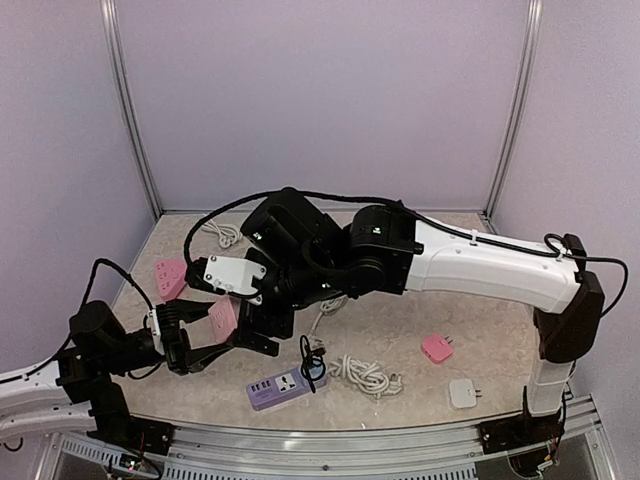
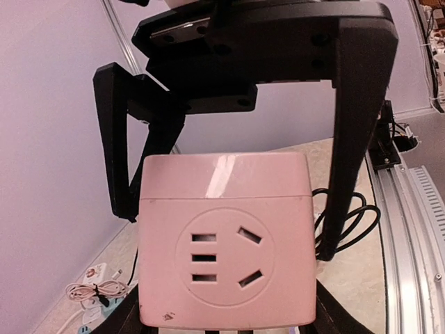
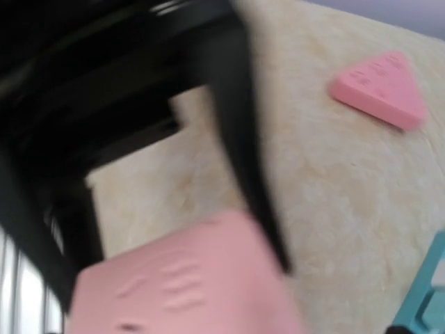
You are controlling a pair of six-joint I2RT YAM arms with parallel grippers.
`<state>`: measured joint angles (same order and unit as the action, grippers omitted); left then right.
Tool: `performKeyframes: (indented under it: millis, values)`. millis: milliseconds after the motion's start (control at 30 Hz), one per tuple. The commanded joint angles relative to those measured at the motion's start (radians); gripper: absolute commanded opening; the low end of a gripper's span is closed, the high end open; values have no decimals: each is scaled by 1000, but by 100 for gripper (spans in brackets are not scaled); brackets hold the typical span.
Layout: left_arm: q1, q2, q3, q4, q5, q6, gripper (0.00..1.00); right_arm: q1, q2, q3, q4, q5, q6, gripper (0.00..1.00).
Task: Insert the plug
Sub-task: Adjust the plug.
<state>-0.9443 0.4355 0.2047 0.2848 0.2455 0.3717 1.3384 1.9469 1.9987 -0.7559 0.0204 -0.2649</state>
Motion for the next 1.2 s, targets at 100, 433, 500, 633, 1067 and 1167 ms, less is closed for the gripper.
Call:
performKeyframes:
  millis: [100,433,500,633,1067,1167]
  values:
    - [-40,-67,-72,153,-116,38,0,-30,-165,-124,234,48,674,100]
    - [-76,-111,-113,183,-141,51,0,69,-87,-62,125,224,1064,100]
    - [-86,-122,-119,183,-128,60,0,69,-72,-60,138,228,1066,100]
    - [-91,-157,-125,176,-123,62,0,70,-46,-55,105,248,1069,100]
    - [-95,-190,-136,181,-126,65,0,27,-10,-92,170,54,1069,75]
    - [-96,-193,-136,182,-132,70,0,27,3,-79,137,36,1076,76]
